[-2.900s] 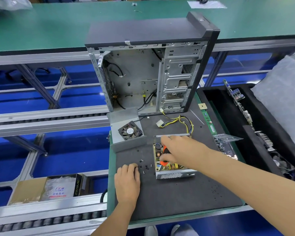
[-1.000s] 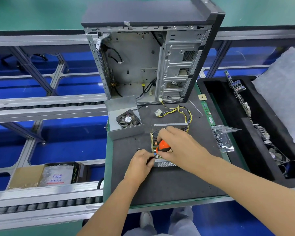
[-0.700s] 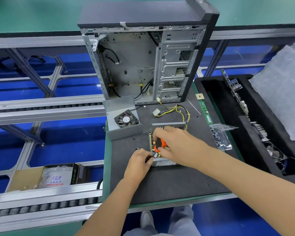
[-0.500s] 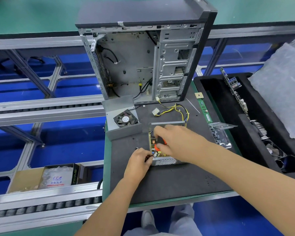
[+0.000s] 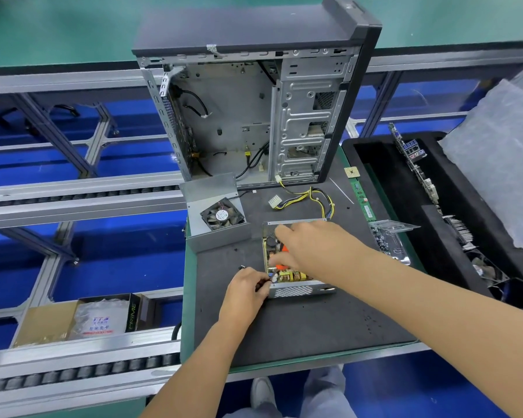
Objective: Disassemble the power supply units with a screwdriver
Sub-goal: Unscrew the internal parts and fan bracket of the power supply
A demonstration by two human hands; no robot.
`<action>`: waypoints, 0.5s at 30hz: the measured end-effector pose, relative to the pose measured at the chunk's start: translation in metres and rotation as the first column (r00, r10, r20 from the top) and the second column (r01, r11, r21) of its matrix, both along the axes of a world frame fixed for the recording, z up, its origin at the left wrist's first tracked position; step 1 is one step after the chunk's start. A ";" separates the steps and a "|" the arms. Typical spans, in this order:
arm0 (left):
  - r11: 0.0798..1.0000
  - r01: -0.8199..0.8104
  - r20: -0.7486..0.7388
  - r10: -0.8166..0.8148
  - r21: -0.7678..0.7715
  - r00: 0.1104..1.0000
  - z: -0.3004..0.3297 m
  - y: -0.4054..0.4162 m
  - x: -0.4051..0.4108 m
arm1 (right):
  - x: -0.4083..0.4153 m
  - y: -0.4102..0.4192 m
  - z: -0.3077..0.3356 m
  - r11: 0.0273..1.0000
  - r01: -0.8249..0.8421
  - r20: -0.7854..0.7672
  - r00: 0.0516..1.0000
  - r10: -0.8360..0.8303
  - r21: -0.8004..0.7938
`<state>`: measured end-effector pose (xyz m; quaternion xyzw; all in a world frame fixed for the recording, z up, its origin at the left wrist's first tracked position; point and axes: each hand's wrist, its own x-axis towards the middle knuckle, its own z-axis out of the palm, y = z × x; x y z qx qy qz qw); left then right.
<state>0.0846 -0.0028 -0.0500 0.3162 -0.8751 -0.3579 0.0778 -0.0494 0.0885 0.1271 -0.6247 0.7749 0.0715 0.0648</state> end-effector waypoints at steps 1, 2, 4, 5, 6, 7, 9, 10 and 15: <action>1.000 0.002 -0.008 -0.002 0.001 1.000 0.000 0.000 0.000 | 0.001 -0.001 -0.002 0.999 -0.034 0.005 0.999 0.034 -0.009; 1.000 0.003 -0.014 -0.003 0.000 1.000 0.000 0.000 0.000 | 0.001 0.000 -0.002 0.998 -0.069 0.053 0.996 0.069 -0.015; 1.000 -0.003 -0.023 0.003 -0.014 1.000 -0.001 0.000 0.001 | 0.002 0.001 0.000 0.998 -0.067 0.153 0.986 0.068 -0.007; 1.000 -0.004 -0.022 0.003 -0.026 1.000 -0.002 0.000 0.001 | 0.002 0.001 0.001 1.000 -0.023 0.160 0.987 0.022 0.005; 0.999 -0.003 -0.022 0.002 -0.034 1.000 -0.002 0.000 0.001 | 0.002 0.001 0.001 0.999 0.026 0.131 0.991 -0.028 0.020; 0.999 0.001 -0.028 -0.002 -0.036 1.000 -0.002 0.000 0.001 | 0.000 0.000 -0.001 0.999 0.044 0.074 0.996 -0.046 0.031; 1.000 0.012 -0.048 -0.013 -0.029 0.999 -0.003 0.000 0.001 | -0.001 0.000 -0.005 1.000 0.010 0.030 0.999 -0.010 0.008; 0.999 0.016 -0.051 -0.017 -0.028 0.999 -0.004 0.000 0.001 | -0.001 0.000 -0.005 1.000 -0.005 0.054 0.999 0.006 -0.014; 0.998 0.048 -0.057 -0.050 -0.045 0.997 -0.006 -0.002 0.001 | 0.000 0.004 -0.005 0.997 -0.020 0.117 0.993 0.029 -0.071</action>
